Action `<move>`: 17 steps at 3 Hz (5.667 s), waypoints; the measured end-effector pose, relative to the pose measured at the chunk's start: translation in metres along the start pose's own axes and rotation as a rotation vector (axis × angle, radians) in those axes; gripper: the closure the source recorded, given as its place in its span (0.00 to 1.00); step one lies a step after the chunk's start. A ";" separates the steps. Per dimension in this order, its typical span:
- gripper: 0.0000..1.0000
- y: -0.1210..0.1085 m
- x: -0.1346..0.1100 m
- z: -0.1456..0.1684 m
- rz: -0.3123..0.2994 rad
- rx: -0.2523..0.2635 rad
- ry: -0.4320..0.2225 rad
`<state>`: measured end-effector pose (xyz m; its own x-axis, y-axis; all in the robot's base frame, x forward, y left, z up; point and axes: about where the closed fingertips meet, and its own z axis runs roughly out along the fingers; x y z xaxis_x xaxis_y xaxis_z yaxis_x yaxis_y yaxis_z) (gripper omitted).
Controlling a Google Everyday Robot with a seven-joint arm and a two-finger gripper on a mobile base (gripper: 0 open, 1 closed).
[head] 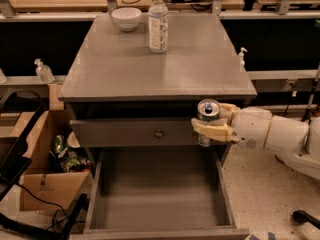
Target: Place redbull can into middle drawer
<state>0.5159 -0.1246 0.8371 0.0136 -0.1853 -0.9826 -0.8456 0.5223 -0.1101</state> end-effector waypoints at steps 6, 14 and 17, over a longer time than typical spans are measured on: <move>1.00 0.042 0.162 0.070 0.160 -0.109 -0.132; 0.81 0.125 0.361 0.247 0.050 -0.240 -0.032; 0.04 0.130 0.359 0.251 0.051 -0.250 -0.037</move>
Offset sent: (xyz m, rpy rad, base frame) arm 0.0093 0.0218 -0.1084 0.1225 0.0542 0.0213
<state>0.5451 0.0857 0.4325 -0.0168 -0.1309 -0.9913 -0.9513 0.3074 -0.0245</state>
